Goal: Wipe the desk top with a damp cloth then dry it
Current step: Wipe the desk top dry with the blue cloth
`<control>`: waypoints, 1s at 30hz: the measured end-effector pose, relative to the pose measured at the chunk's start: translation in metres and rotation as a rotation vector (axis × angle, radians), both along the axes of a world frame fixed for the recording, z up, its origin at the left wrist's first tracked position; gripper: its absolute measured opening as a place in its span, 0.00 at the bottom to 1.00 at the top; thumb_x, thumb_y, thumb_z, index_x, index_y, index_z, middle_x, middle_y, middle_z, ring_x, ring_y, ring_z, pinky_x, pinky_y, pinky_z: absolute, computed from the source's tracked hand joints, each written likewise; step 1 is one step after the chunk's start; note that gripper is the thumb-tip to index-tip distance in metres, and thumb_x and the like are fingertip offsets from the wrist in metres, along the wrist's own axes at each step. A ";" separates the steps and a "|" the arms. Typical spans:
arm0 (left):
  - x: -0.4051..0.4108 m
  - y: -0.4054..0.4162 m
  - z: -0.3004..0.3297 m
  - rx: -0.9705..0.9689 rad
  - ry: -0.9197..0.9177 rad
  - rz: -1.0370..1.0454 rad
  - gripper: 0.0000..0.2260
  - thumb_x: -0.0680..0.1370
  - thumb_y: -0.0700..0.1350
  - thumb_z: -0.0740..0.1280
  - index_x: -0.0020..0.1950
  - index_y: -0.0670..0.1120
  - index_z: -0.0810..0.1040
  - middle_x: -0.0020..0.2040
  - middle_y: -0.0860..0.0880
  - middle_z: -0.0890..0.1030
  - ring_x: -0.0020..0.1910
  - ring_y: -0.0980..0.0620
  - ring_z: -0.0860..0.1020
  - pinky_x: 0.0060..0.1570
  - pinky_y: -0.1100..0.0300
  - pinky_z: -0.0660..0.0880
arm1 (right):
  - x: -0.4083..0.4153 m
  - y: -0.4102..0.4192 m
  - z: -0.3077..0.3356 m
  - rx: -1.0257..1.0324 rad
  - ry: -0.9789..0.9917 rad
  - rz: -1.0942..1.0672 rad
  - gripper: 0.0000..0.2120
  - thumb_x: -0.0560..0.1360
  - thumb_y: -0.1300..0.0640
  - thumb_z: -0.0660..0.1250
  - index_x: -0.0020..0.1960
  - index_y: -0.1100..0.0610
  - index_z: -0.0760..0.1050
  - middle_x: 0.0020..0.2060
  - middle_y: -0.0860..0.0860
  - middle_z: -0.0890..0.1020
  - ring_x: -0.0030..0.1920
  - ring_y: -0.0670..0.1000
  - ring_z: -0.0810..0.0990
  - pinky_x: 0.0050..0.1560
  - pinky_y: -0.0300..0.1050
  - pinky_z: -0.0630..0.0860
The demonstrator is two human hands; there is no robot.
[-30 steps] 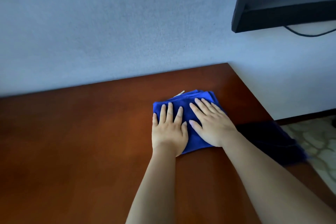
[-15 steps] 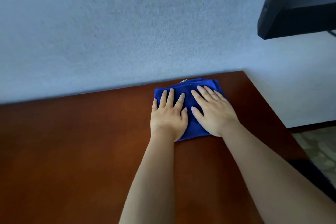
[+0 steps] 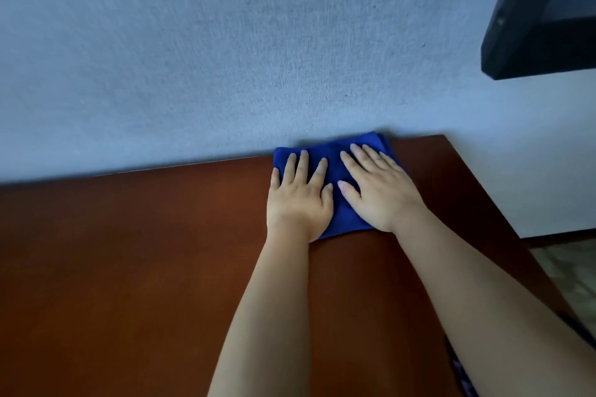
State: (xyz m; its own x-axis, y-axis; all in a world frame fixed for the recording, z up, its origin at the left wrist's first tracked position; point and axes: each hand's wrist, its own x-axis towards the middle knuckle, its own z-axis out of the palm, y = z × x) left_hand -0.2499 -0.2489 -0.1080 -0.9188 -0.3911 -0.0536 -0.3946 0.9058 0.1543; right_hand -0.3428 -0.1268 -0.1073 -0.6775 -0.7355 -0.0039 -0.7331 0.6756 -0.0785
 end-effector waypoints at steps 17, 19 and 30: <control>0.134 0.073 0.003 -0.020 -0.057 -0.044 0.24 0.83 0.55 0.43 0.79 0.55 0.43 0.80 0.49 0.40 0.78 0.50 0.37 0.76 0.49 0.38 | 0.146 0.075 0.001 -0.010 -0.021 -0.064 0.29 0.82 0.42 0.44 0.79 0.53 0.43 0.78 0.51 0.44 0.78 0.50 0.42 0.77 0.48 0.41; 0.136 0.074 0.003 -0.018 -0.053 -0.043 0.24 0.83 0.55 0.43 0.79 0.55 0.43 0.80 0.50 0.40 0.78 0.50 0.37 0.76 0.49 0.38 | 0.146 0.077 0.000 -0.019 -0.024 -0.062 0.29 0.82 0.42 0.43 0.79 0.52 0.43 0.78 0.51 0.44 0.78 0.49 0.42 0.76 0.47 0.40; 0.065 0.046 0.003 -0.052 -0.037 -0.061 0.24 0.83 0.55 0.43 0.79 0.56 0.43 0.80 0.50 0.41 0.78 0.50 0.38 0.76 0.49 0.38 | 0.078 0.054 -0.004 -0.052 -0.010 -0.043 0.29 0.82 0.42 0.45 0.79 0.51 0.43 0.78 0.50 0.45 0.77 0.49 0.42 0.76 0.47 0.39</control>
State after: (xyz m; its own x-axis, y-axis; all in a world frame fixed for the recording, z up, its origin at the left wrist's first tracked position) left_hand -0.1847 -0.2028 -0.1052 -0.9389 -0.3373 -0.0685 -0.3426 0.9349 0.0927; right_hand -0.2653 -0.0732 -0.1109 -0.7085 -0.7052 0.0264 -0.7026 0.7012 -0.1213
